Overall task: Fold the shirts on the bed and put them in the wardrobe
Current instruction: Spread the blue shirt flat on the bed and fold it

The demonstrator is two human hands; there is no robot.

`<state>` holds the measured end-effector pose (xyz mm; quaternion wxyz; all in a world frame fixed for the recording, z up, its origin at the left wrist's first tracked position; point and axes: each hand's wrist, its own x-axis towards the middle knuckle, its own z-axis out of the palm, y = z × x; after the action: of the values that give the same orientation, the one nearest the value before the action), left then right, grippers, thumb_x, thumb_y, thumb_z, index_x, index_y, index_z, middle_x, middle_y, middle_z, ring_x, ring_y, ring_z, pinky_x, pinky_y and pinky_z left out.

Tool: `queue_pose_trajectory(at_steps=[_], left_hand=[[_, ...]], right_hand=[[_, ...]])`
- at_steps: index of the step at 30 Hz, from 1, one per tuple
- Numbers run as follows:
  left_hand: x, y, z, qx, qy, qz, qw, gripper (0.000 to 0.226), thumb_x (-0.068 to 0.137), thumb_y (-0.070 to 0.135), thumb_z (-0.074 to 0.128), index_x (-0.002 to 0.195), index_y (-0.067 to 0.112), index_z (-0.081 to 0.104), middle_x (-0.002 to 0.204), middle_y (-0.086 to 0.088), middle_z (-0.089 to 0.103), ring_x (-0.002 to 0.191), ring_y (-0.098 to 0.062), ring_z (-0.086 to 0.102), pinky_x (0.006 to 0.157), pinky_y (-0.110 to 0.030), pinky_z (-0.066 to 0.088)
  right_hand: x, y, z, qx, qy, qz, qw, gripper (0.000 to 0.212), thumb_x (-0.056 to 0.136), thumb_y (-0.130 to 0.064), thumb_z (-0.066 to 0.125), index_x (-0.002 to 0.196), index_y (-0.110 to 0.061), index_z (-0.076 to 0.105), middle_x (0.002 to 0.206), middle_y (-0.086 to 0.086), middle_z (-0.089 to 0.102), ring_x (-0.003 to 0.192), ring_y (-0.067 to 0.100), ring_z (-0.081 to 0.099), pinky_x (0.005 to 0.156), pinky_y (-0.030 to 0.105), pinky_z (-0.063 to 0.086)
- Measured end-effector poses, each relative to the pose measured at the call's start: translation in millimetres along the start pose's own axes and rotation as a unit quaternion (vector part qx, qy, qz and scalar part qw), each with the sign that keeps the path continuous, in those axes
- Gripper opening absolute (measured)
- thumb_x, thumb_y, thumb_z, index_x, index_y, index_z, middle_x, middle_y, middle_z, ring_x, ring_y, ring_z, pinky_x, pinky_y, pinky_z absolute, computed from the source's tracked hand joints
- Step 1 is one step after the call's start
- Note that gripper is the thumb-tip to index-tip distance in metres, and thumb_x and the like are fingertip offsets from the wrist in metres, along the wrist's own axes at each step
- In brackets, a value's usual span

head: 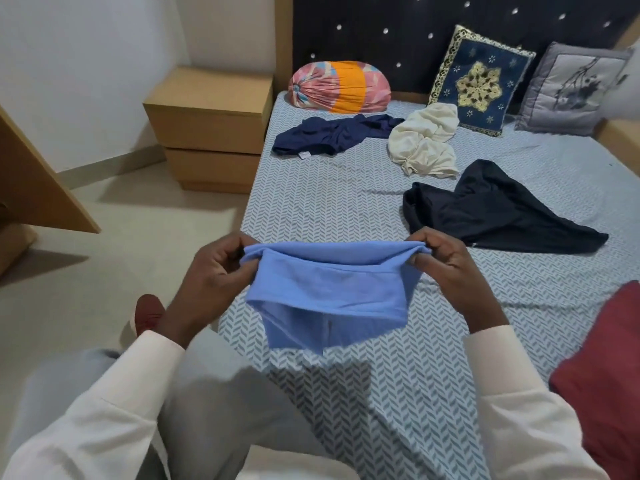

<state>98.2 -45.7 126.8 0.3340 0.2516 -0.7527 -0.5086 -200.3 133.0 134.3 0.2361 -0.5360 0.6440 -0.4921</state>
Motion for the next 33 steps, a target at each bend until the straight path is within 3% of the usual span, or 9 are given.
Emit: queue_pose_trajectory(at_steps=[6,11,14,16,19,23,26,29,33], left_hand=[[30.0,-52.7,23.5,-0.034,-0.075,-0.181,0.980,0.019,0.093,0.010,0.061,0.076,0.002,0.059,0.065,-0.003,0.057,0.059,-0.008,0.049,0.053,-0.019,0.043],[75.3,-100.7,55.0,0.004,-0.043,-0.292,0.956,0.031,0.088,0.012,0.062,0.061,0.011,0.048,0.053,-0.002,0.049,0.057,-0.017,0.048,0.055,-0.030,0.050],[103.6,-122.3,62.8,-0.013,0.004,-0.318,0.948,0.031,0.072,0.036,0.065,0.054,0.016,0.050,0.056,-0.006,0.054,0.060,-0.021,0.052,0.065,-0.037,0.050],[111.5,-156.0,69.4,0.006,-0.005,-0.355,0.935,0.043,0.064,0.053,0.057,0.066,0.011,0.065,0.071,-0.019,0.066,0.069,-0.031,0.065,0.069,-0.042,0.050],[78.0,-160.0,76.5,0.026,-0.053,-0.432,0.900,0.061,0.081,0.047,0.061,0.102,-0.010,0.062,0.090,-0.036,0.064,0.082,-0.045,0.065,0.063,-0.036,0.043],[15.8,-147.8,82.7,0.094,-0.125,-0.451,0.879,0.036,0.077,0.033,0.076,0.065,0.011,0.050,0.044,-0.006,0.044,0.041,-0.022,0.046,0.047,-0.024,0.030],[-12.3,-152.2,87.1,0.148,-0.149,-0.423,0.881,0.032,0.080,0.030,0.077,0.065,0.017,0.051,0.056,-0.003,0.051,0.049,-0.020,0.051,0.043,-0.023,0.035],[-21.7,-152.5,83.6,0.151,-0.167,-0.405,0.886,0.021,0.078,0.030,0.074,0.087,0.012,0.069,0.081,-0.010,0.069,0.069,-0.024,0.064,0.056,-0.028,0.047],[-34.2,-152.4,72.6,0.181,-0.215,-0.401,0.872,0.053,0.062,0.040,0.068,0.105,0.008,0.069,0.103,-0.016,0.072,0.088,-0.031,0.069,0.072,-0.037,0.054]], right_hand=[[3.4,50.9,10.1,-0.047,-0.004,0.120,0.992,0.016,0.082,-0.017,0.058,0.069,-0.007,0.055,0.064,-0.001,0.047,0.063,0.013,0.041,0.059,0.030,0.032],[35.1,114.7,34.8,-0.111,0.052,0.229,0.966,0.047,0.073,-0.045,0.056,0.077,0.002,0.056,0.070,0.018,0.056,0.063,0.016,0.048,0.062,0.035,0.039],[48.5,156.6,43.2,-0.062,0.108,0.308,0.943,0.025,0.080,-0.040,0.065,0.086,-0.016,0.059,0.084,0.013,0.067,0.076,0.021,0.060,0.073,0.042,0.051],[44.1,202.2,47.0,-0.023,0.110,0.380,0.918,0.031,0.071,-0.051,0.069,0.092,-0.036,0.052,0.100,0.016,0.068,0.085,0.026,0.064,0.079,0.048,0.056],[18.4,207.8,55.5,-0.041,0.037,0.446,0.893,0.050,0.061,-0.057,0.071,0.086,-0.021,0.048,0.078,0.015,0.059,0.072,0.025,0.059,0.061,0.040,0.049],[-21.2,144.2,74.6,-0.031,-0.042,0.503,0.863,0.051,0.074,-0.047,0.081,0.076,-0.010,0.045,0.066,0.013,0.046,0.062,0.026,0.055,0.053,0.035,0.045],[-48.0,135.5,83.9,-0.037,-0.090,0.509,0.855,0.033,0.081,-0.040,0.078,0.085,-0.012,0.060,0.075,0.008,0.061,0.063,0.022,0.057,0.051,0.028,0.044],[-67.4,136.5,90.8,0.005,-0.091,0.501,0.861,0.026,0.084,-0.031,0.075,0.092,-0.007,0.069,0.072,0.012,0.067,0.059,0.019,0.059,0.059,0.031,0.046],[-84.2,127.8,93.1,-0.031,-0.141,0.515,0.845,0.034,0.082,-0.035,0.077,0.089,-0.002,0.070,0.067,0.011,0.069,0.060,0.018,0.063,0.056,0.027,0.050]])
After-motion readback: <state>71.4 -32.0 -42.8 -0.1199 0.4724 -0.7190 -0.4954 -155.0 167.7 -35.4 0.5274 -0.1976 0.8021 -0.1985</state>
